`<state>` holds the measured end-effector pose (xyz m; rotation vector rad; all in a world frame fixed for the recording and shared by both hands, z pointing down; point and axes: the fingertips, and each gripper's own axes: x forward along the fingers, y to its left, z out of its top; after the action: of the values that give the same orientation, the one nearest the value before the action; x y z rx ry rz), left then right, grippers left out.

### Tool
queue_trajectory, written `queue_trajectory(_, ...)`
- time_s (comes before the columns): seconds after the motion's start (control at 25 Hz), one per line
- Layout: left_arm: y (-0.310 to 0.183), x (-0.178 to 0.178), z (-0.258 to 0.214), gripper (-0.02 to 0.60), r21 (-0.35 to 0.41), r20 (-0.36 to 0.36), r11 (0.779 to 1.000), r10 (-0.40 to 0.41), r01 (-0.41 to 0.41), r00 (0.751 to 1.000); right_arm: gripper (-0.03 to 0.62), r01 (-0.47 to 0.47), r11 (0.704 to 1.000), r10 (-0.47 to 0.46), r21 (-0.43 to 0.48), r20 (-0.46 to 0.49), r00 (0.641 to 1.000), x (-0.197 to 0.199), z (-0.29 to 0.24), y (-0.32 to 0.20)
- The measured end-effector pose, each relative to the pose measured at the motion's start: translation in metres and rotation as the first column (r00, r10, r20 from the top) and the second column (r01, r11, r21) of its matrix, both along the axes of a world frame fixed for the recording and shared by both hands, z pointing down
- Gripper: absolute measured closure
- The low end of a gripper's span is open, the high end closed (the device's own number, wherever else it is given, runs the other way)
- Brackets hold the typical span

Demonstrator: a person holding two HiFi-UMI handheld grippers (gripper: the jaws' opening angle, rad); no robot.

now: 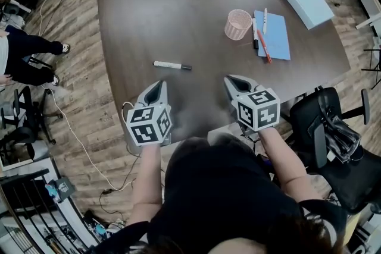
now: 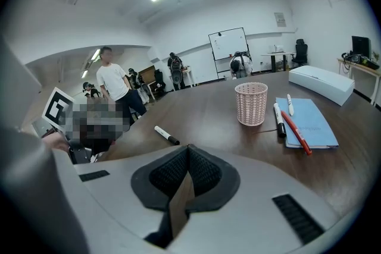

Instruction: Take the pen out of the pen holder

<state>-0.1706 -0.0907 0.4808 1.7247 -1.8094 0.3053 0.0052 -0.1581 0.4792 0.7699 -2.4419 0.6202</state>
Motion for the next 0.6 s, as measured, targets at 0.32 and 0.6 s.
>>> queue_trajectory(0.32, -0.003, 0.001, -0.007, 0.552, 0.021, -0.004, 1.000, 0.002, -0.002, 1.000, 0.577, -0.009, 1.000, 0.009, 0.010, 0.015, 1.000, 0.000, -0.005, -0.005)
queue_trajectory(0.6, 0.000, -0.002, -0.012, 0.552, 0.034, -0.001, 0.999, -0.006, 0.006, 1.000, 0.577, -0.013, 1.000, 0.012, 0.021, 0.022, 1.000, -0.002, -0.010, -0.007)
